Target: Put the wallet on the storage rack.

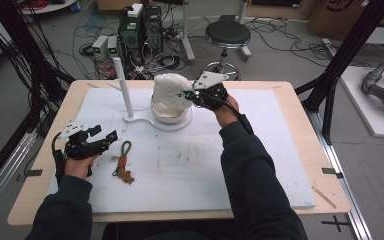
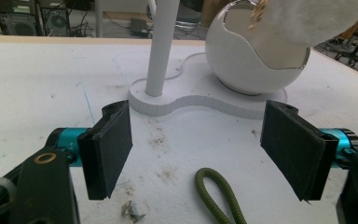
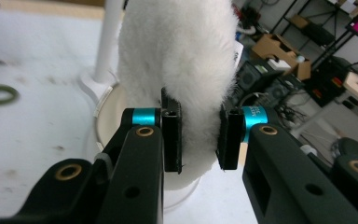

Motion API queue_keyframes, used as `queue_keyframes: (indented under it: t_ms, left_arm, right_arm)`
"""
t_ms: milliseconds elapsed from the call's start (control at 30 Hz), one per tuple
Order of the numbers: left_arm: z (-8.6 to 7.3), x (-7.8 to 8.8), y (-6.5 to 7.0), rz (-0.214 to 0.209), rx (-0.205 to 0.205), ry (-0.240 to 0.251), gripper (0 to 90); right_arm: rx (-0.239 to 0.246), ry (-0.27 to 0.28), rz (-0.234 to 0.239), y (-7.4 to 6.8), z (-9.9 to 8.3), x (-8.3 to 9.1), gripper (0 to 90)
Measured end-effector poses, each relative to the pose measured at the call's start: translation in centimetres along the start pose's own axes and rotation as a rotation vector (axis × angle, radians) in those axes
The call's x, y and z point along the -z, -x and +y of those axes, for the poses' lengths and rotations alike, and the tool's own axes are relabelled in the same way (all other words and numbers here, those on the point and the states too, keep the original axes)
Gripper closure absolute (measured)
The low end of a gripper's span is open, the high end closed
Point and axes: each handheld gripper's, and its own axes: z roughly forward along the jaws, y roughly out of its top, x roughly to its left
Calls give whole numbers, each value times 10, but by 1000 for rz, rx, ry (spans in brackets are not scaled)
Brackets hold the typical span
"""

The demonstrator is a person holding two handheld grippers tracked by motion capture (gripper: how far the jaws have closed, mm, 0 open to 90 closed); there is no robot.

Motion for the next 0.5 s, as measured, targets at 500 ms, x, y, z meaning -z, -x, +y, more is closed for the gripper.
queue_keyframes:
  t_ms: [500]
  left_arm:
    - [-2,0,0,-3,7,-4,259]
  right_arm:
    - [121,-86,-7,-8,-10,-47,763]
